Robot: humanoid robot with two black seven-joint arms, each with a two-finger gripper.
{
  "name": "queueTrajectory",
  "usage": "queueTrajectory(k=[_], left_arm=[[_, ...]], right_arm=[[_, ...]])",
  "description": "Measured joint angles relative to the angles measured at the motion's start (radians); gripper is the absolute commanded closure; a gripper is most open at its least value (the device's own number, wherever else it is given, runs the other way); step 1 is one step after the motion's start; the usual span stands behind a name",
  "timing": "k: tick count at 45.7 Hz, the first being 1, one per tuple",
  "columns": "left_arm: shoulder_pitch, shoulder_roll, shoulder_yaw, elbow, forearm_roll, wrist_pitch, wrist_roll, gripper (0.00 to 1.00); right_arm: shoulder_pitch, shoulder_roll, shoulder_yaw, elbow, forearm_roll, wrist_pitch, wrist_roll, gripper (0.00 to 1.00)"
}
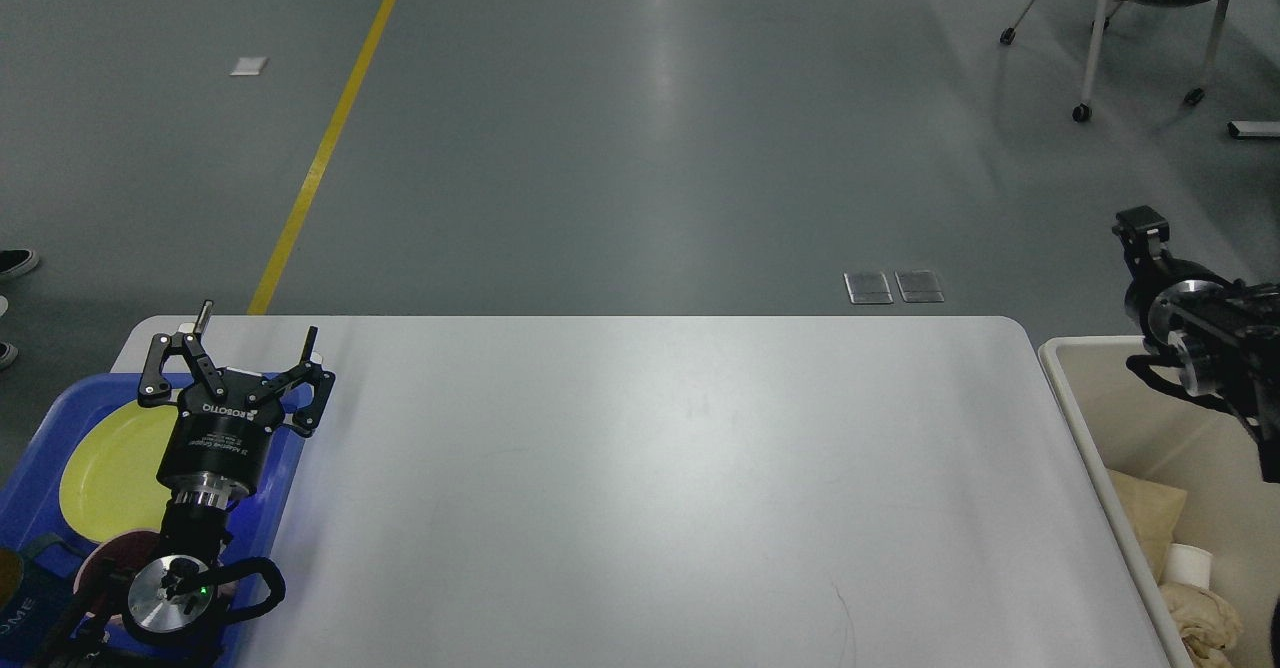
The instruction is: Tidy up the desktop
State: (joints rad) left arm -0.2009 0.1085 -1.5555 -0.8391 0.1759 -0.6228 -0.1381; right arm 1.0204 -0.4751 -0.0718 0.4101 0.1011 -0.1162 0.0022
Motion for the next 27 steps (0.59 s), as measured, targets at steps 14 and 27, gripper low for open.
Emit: queueTrajectory(k=[14,27], left_arm=[[0.000,0.000,0.000,0.000,0.001,0.000,0.000,0.04],[0.000,0.000,0.000,0.000,0.000,0.000,0.000,0.04]], right_arm=[[-0.093,-0.008,0.669,0.244,0.000,0.049,0.001,0.00],[-0.342,0.079,1.082,0.427,-0.051,0.223,0.088,0.00]])
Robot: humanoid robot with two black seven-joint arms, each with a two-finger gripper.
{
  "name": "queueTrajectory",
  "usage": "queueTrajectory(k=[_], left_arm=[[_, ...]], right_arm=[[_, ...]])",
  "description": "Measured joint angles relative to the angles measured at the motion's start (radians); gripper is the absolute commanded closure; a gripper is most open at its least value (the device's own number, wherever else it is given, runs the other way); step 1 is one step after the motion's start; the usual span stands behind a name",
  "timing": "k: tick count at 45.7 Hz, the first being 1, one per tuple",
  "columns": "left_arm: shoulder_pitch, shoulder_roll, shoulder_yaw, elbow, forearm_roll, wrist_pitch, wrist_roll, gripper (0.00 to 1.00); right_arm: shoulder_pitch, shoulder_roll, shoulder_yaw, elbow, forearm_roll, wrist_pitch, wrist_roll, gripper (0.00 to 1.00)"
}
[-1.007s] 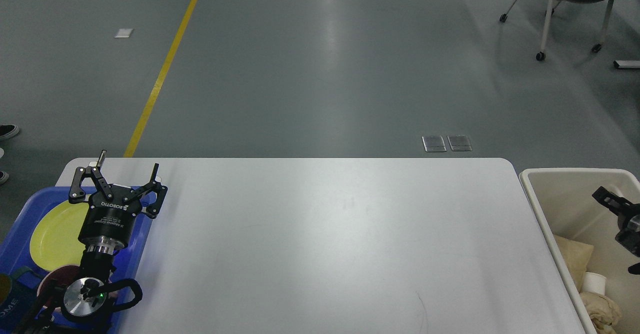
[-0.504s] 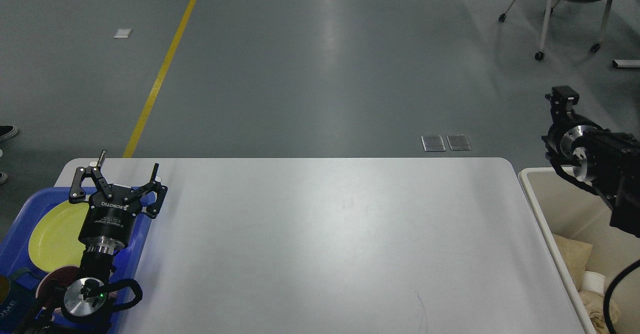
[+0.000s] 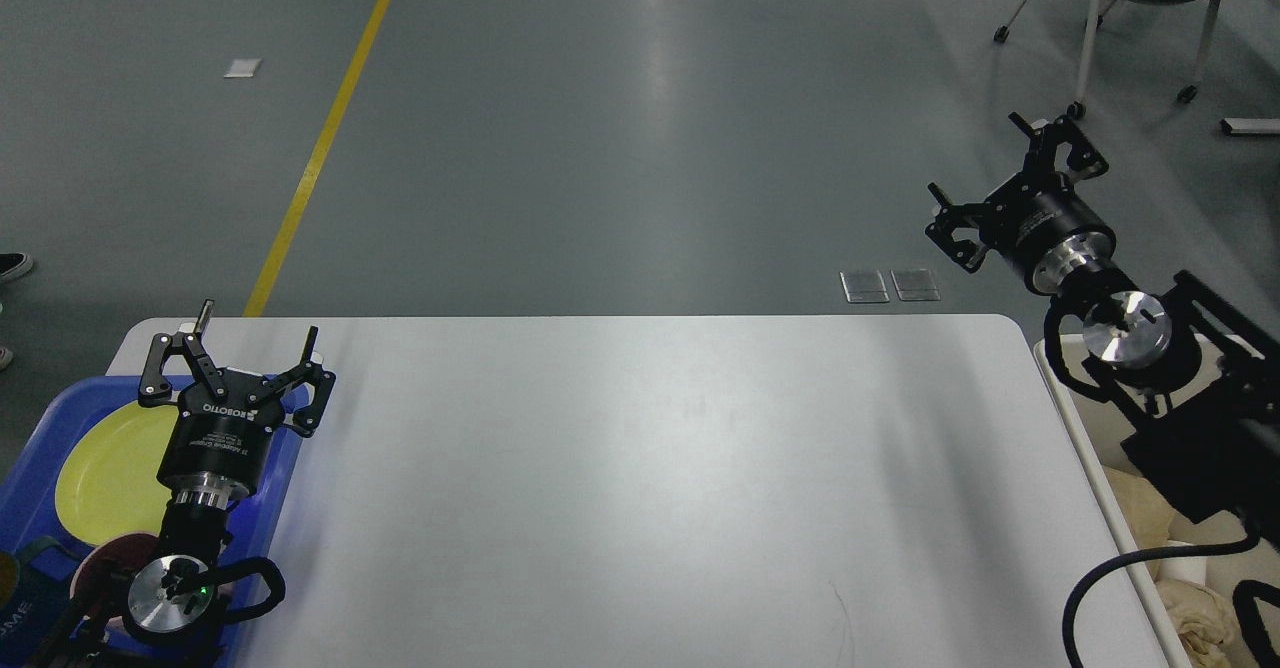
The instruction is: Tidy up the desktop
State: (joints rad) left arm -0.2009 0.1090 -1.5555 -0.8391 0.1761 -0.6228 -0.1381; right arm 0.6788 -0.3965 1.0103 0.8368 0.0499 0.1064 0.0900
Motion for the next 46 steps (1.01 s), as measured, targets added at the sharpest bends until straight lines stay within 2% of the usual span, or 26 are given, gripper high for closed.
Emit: queueTrajectory(k=[4,5,13,24,35,46], left_arm=[[0.000,0.000,0.000,0.000,-0.001,0.000,0.000,0.04],[0.000,0.000,0.000,0.000,-0.001,0.000,0.000,0.04],[0.000,0.000,0.000,0.000,-0.001,0.000,0.000,0.04],[0.000,0.000,0.000,0.000,0.000,0.000,0.000,0.04],[0.000,0.000,0.000,0.000,0.000,0.000,0.000,0.04],[0.000,0.000,0.000,0.000,0.000,0.000,0.000,0.04]], right_arm=[[-0.067,0.032,0.031,0.016,-0.094,0.018,0.100,0.00],[-0.105,0.050,0.043,0.027,-0.146,0.039,0.145,0.00],[-0.232,0.107,0.131,0.063,-0.266,0.119,0.237,0.00],[-0.293,0.172,0.160,0.067,-0.389,0.032,0.255,0.00],[-0.331,0.140,0.164,0.063,-0.387,0.088,0.269,0.00],[-0.338,0.136,0.194,0.058,-0.383,0.085,0.288,0.00]])
